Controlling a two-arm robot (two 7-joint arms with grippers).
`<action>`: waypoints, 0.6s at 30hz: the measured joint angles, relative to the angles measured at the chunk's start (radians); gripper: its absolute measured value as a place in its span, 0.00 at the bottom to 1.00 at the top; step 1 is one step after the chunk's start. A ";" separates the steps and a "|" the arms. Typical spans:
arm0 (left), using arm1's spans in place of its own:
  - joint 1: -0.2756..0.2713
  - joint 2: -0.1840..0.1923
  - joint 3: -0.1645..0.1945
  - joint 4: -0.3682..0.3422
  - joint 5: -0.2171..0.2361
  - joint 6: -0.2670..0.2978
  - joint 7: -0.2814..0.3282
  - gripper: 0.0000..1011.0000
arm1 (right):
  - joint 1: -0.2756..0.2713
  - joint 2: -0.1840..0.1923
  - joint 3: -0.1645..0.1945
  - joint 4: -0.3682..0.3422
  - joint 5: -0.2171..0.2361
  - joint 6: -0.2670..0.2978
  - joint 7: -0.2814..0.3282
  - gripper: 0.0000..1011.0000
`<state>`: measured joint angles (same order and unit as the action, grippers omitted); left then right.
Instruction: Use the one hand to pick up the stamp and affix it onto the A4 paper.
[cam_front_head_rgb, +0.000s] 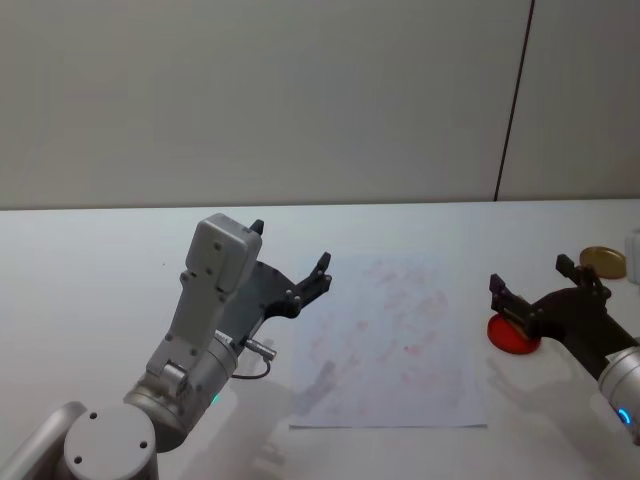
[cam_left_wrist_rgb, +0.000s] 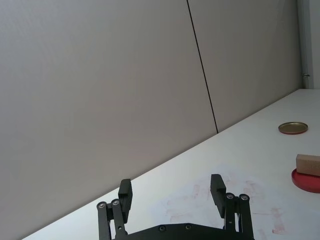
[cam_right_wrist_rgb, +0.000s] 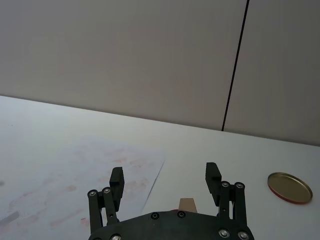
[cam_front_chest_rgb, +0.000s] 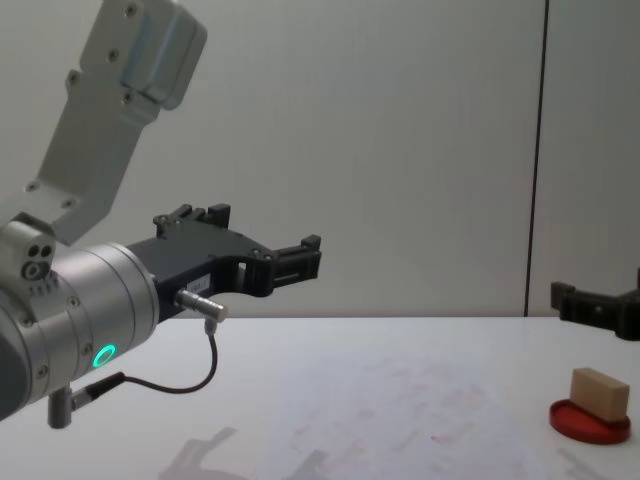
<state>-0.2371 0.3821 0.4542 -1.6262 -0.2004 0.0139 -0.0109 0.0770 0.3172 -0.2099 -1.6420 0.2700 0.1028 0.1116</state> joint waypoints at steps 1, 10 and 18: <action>0.000 0.000 0.000 0.000 0.000 0.000 0.000 0.98 | 0.005 -0.001 0.001 0.006 0.001 0.005 0.002 0.99; 0.000 0.000 0.000 0.000 0.000 0.000 0.000 0.98 | 0.055 -0.013 0.011 0.077 0.027 0.064 0.019 0.99; 0.000 0.000 0.000 0.000 0.000 0.000 0.000 0.98 | 0.084 -0.021 0.020 0.129 0.057 0.115 0.029 0.99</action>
<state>-0.2371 0.3821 0.4542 -1.6262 -0.2004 0.0139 -0.0109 0.1612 0.2963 -0.1898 -1.5127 0.3268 0.2177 0.1403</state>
